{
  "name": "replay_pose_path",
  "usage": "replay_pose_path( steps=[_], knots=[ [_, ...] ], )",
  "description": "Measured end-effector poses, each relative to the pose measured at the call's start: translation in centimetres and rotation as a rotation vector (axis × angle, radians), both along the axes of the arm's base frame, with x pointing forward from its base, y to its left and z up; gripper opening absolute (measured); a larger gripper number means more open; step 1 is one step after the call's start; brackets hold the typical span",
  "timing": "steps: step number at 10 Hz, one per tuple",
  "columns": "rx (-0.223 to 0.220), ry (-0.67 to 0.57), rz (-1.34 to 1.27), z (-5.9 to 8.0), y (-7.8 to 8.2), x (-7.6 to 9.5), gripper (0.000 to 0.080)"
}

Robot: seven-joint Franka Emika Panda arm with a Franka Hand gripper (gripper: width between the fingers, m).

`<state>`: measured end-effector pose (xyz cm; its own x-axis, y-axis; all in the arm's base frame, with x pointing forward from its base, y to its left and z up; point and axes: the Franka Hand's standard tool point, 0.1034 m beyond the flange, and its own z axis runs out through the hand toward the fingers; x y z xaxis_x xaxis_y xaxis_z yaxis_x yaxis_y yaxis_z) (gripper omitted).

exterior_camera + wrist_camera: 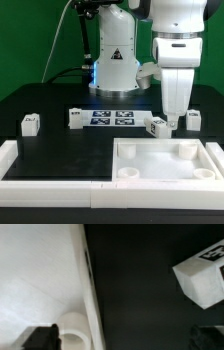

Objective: Assemble one leg

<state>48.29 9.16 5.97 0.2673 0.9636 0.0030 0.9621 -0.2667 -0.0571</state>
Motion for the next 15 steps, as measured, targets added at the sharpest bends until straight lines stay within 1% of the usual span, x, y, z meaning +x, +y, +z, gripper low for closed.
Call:
replay_pose_path(
  steps=[1,2,3,4,6,7,9,12,15],
  knots=[
    [-0.001,0.007,-0.148,-0.1,0.0,-0.2,0.0649],
    [0.005,0.029,-0.35,-0.2,-0.1,-1.0,0.0649],
    [-0.004,0.038,-0.461,-0.2,0.3,-1.6,0.0649],
    [-0.011,0.055,-0.636,-0.3,0.8,-2.2,0.0649],
    [-0.042,0.084,-1.037,-0.2,2.8,-3.7,0.0649],
    [-0.053,0.089,-1.131,-0.3,3.6,-4.0,0.0649],
    [-0.065,0.108,-1.344,-0.4,4.6,-4.3,0.0649],
    [-0.077,0.127,-1.546,-0.3,4.8,-4.4,0.0649],
    [-0.075,0.127,-1.519,-0.4,5.0,-4.5,0.0649]
  ],
)
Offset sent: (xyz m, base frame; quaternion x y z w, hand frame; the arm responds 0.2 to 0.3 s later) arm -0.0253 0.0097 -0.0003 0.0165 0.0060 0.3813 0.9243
